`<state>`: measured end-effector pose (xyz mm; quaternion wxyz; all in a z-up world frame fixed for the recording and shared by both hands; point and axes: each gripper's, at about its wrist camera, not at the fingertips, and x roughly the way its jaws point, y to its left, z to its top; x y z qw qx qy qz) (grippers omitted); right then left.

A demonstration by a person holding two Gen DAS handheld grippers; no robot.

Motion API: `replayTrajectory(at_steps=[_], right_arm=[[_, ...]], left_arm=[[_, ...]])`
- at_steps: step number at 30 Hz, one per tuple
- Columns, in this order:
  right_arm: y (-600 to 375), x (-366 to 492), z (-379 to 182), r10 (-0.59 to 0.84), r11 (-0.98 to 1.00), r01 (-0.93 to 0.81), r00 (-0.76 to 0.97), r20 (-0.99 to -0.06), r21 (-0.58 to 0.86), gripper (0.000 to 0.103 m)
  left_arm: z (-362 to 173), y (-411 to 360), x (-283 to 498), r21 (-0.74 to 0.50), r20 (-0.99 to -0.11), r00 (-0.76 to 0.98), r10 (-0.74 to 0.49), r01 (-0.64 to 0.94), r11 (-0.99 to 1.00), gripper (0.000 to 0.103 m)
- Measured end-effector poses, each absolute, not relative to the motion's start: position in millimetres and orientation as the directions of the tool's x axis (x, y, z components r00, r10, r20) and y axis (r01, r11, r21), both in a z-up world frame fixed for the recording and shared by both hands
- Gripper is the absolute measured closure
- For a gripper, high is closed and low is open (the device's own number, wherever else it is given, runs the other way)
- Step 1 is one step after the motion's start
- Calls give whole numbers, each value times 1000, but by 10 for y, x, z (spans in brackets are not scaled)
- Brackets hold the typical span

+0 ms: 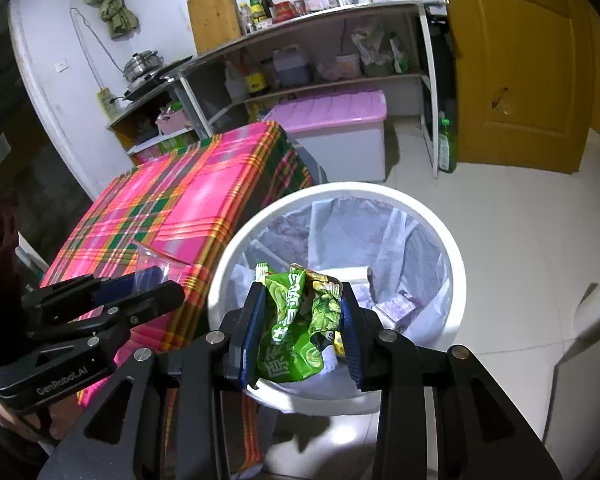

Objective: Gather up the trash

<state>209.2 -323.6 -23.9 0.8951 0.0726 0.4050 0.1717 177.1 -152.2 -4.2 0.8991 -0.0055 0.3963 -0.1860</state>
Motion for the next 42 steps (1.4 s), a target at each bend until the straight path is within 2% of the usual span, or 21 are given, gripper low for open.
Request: replayTrajectory(at_steps=[11, 18, 27, 42], right_arm=[[-3374, 2327, -529, 351, 936, -187, 566, -746, 298, 63], [-3393, 2402, -619, 339, 940, -179, 556, -759, 289, 50], [-3372, 2388, -591, 339, 941, -188, 560, -756, 282, 50], [-3187, 1912, -181, 320, 948, -215, 622, -715, 237, 49]], left_arm=[[-294, -1643, 2097, -167, -755, 556, -348, 349, 922, 74], [-460, -1692, 2262, -186, -784, 513, -349, 343, 921, 74], [-499, -1671, 2318, -219, -787, 495, -368, 333, 917, 68], [-147, -1450, 1860, -206, -731, 576, -366, 326, 923, 68]])
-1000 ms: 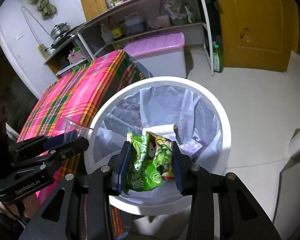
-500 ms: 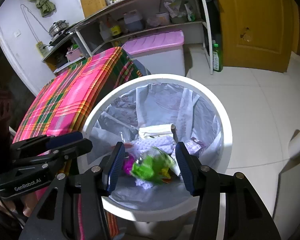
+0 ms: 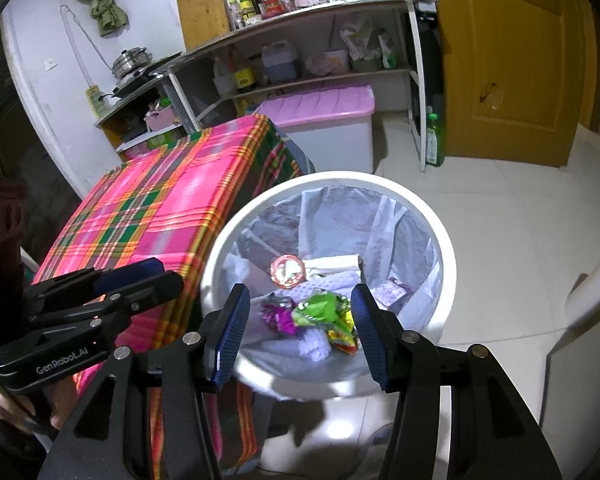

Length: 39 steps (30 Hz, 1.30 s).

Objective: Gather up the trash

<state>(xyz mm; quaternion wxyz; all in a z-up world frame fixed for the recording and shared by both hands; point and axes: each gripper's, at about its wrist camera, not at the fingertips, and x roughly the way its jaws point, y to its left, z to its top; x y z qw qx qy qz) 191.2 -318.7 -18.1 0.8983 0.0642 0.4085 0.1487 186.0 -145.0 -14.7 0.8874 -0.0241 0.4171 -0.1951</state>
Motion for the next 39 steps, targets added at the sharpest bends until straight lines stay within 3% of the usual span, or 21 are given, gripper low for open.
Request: replayTrajectory(at_steps=[18, 39], right_arm=[[-2860, 1113, 187, 322, 946, -261, 697, -641, 192, 49], [-2783, 639, 155, 294, 954, -265, 723, -625, 141, 49]], left_arm=[[294, -1160, 1004, -167, -633, 686, -358, 330, 929, 68], [354, -1044, 446, -107, -582, 754, -303, 298, 948, 68]])
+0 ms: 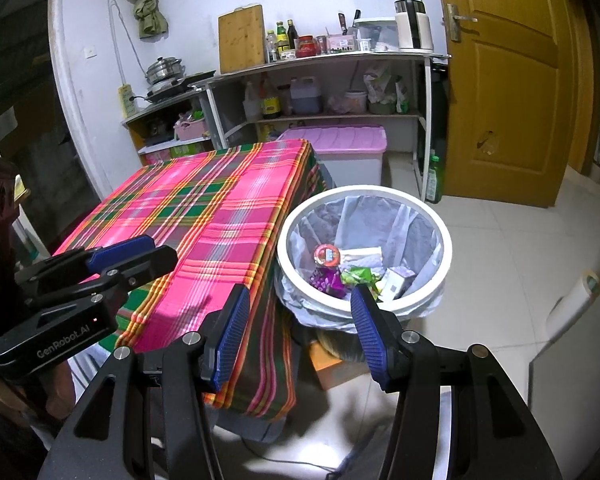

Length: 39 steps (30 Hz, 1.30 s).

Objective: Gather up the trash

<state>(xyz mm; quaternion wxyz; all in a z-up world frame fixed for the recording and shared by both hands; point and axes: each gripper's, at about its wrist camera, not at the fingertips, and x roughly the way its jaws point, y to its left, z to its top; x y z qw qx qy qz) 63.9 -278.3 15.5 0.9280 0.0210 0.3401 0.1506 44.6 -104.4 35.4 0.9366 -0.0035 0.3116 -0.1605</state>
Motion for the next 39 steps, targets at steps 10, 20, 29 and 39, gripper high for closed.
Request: replayTrajectory(at_steps=[10, 20, 29, 39], right_arm=[[-2780, 638, 156, 292, 954, -263, 726, -623, 141, 49], [-2783, 637, 157, 293, 954, -265, 724, -624, 140, 49], [-2783, 634, 153, 292, 954, -266, 722, -627, 138, 49], [-2776, 634, 150, 292, 954, -267, 721, -628, 138, 49]], left_arm=[[333, -1013, 394, -105, -582, 758, -294, 288, 952, 68], [335, -1009, 401, -105, -582, 758, -293, 288, 952, 68], [334, -1004, 400, -104, -582, 759, -293, 288, 952, 68], [344, -997, 394, -101, -579, 762, -289, 285, 953, 68]])
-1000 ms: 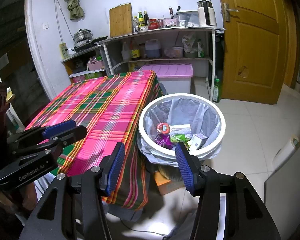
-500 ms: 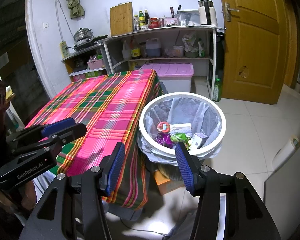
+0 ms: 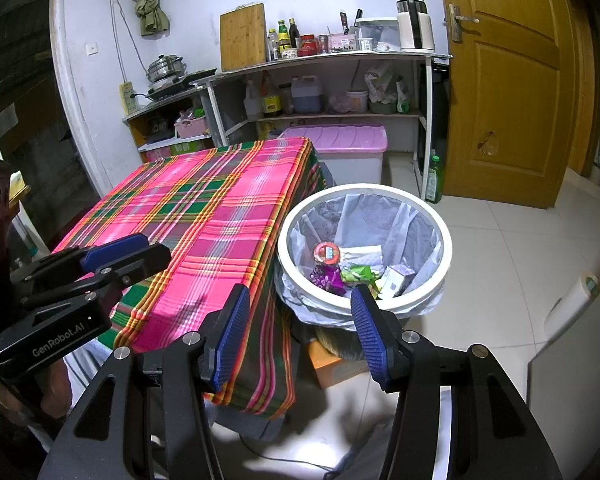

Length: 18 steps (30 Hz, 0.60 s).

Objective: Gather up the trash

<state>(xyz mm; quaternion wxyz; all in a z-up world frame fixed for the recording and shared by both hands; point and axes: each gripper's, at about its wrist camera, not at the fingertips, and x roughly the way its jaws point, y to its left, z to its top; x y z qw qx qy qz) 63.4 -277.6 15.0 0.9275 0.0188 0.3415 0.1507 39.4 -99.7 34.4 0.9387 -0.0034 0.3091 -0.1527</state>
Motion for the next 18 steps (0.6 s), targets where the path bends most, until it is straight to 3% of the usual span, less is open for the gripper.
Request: replayTrajectory(at_steps=[18], right_arm=[[-2776, 638, 146, 292, 954, -266, 720, -630, 138, 49]], left_arm=[[359, -979, 381, -103, -581, 761, -289, 284, 953, 68]])
